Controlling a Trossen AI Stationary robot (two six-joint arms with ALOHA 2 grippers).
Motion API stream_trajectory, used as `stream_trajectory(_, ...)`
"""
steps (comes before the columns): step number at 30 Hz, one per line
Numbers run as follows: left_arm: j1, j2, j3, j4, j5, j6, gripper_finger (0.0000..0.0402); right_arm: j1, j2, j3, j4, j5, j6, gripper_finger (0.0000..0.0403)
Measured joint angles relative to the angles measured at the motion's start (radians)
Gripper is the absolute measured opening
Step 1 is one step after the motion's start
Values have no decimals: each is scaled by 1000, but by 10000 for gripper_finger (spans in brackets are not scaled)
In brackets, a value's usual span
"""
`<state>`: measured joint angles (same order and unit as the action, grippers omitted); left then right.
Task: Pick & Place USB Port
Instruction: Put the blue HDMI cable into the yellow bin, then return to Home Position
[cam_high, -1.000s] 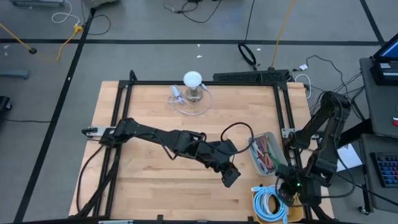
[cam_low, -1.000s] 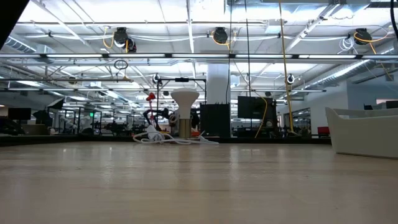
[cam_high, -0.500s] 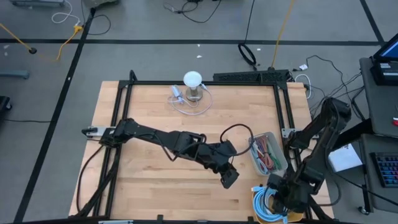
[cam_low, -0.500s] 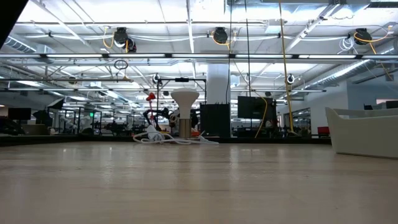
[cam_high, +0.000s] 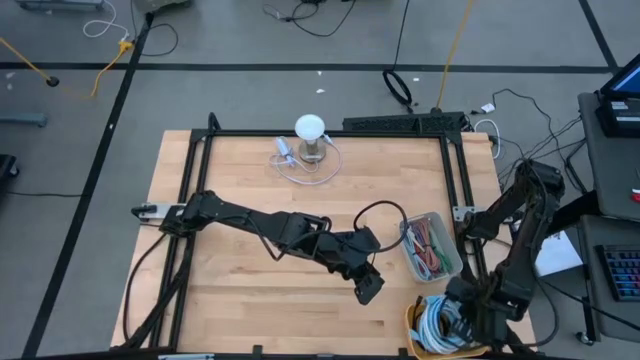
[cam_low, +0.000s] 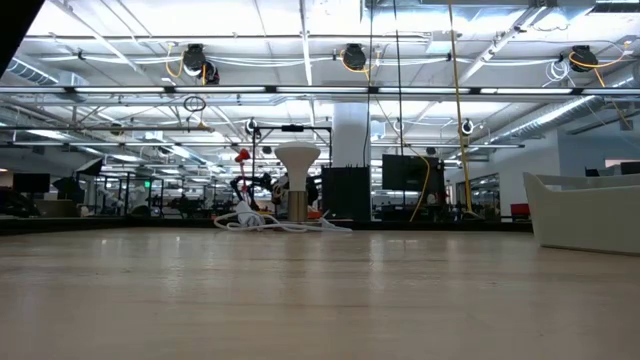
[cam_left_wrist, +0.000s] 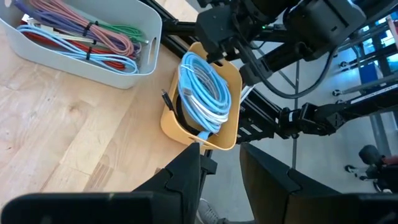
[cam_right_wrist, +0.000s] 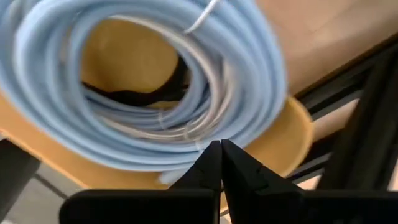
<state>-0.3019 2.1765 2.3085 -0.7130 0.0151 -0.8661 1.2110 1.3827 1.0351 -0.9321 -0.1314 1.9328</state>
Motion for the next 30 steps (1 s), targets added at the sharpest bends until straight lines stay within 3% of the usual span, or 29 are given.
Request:
stream_trajectory(9,-2,0,0,0,-21,0,117,-8,0,22,76,97,-8,0)
stream_trajectory(14,-16,-1,0,70,-181,66,103,-52,-3,134,-25,237,-109,0)
stream_trajectory(19,-43,-39,-1,189,-278,256,20,-105,-38,272,-54,569,-358,0)
stream_trajectory(23,-48,-112,0,120,-284,332,8,-138,-107,324,7,814,-667,0)
stream_trajectory(26,-46,-171,0,-28,-312,341,3,-168,-169,328,88,890,-909,0)
stream_trajectory(30,-59,-253,0,-252,-390,332,2,-235,-244,328,128,869,-1086,0)
